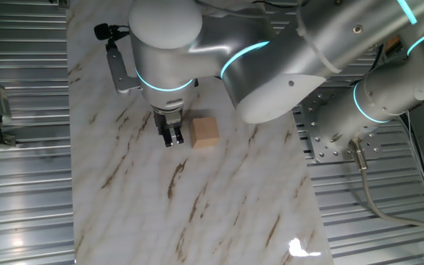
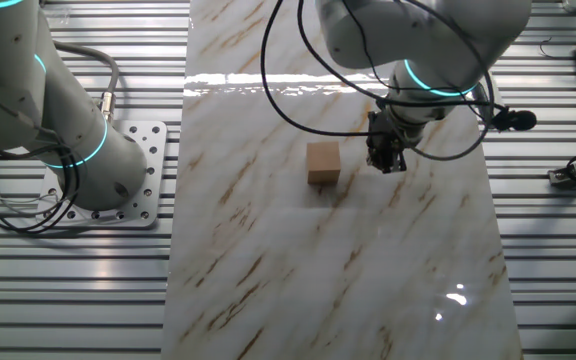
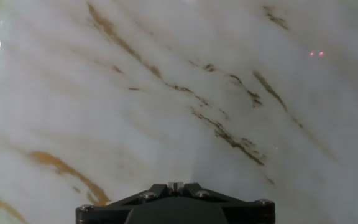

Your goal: Approach and touch the side of the small block

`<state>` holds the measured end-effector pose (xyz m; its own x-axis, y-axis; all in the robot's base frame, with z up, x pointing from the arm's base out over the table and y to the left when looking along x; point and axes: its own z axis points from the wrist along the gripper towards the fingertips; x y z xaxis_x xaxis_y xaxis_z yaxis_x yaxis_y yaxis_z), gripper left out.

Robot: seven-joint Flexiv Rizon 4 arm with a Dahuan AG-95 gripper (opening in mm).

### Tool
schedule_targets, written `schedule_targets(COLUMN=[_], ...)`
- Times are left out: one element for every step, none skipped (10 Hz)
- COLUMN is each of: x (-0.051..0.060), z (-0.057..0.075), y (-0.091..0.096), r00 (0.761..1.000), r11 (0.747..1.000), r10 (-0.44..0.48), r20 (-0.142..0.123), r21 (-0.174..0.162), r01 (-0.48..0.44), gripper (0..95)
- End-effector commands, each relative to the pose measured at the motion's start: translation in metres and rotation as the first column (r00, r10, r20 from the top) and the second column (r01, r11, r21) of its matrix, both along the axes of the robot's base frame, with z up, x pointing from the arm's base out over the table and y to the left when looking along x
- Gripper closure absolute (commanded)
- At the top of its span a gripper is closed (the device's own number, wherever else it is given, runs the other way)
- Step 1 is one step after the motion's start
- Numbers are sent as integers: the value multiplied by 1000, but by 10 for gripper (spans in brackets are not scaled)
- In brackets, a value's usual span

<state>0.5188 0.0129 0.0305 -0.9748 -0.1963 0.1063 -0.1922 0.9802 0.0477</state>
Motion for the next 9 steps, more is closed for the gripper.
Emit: schedule_targets(x=[1,1,1,1,1,1,1,1,1], z=[-1,-1,-1,-1,-1,-1,-1,-1,-1], y=[1,1,1,1,1,1,1,1,1], r00=[1000,999,999,999,999,999,999,998,998], r11=[1000,998,998,997,996,996,996,996,996], r10=[28,47,48,38,32,27,27,28,32], r20=[-9,-7,-7,-13,-22,-37,-47,-54,-54], r21=[12,30,50,72,84,89,88,89,90], r01=[-28,-46,-47,-37,-30,-24,-22,-23,-27], gripper=[950,950,950,950,950,950,950,950,950])
